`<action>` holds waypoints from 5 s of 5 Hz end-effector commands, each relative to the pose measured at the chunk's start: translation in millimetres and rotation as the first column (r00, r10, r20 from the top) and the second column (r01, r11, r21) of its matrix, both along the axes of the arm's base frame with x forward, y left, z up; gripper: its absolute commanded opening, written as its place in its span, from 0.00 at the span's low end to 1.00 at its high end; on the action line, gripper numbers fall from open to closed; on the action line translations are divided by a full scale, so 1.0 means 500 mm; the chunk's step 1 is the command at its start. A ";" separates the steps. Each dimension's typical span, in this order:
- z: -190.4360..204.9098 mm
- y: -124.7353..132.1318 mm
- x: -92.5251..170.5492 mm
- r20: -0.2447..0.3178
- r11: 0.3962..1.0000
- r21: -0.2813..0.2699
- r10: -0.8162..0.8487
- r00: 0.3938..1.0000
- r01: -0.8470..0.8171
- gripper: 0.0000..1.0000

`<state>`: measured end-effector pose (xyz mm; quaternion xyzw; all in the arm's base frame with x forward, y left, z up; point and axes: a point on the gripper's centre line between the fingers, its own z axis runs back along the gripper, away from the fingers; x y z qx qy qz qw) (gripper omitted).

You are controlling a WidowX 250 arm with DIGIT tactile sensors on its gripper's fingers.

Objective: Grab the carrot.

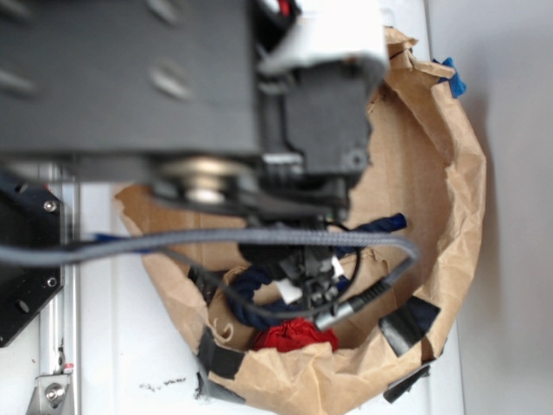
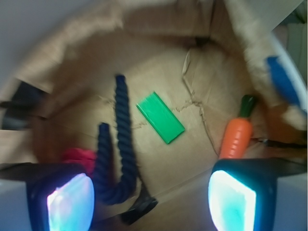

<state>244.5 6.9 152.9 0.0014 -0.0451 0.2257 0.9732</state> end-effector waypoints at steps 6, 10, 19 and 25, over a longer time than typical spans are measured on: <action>-0.124 0.114 -0.046 -0.008 0.985 0.172 -0.015 1.000 0.016 1.00; -0.116 0.170 -0.067 -0.035 0.982 0.189 0.017 0.999 -0.010 1.00; -0.241 0.206 -0.066 -0.035 0.991 0.070 0.113 0.993 -0.111 1.00; -0.144 0.205 -0.008 -0.009 0.999 0.026 -0.043 0.999 0.043 0.00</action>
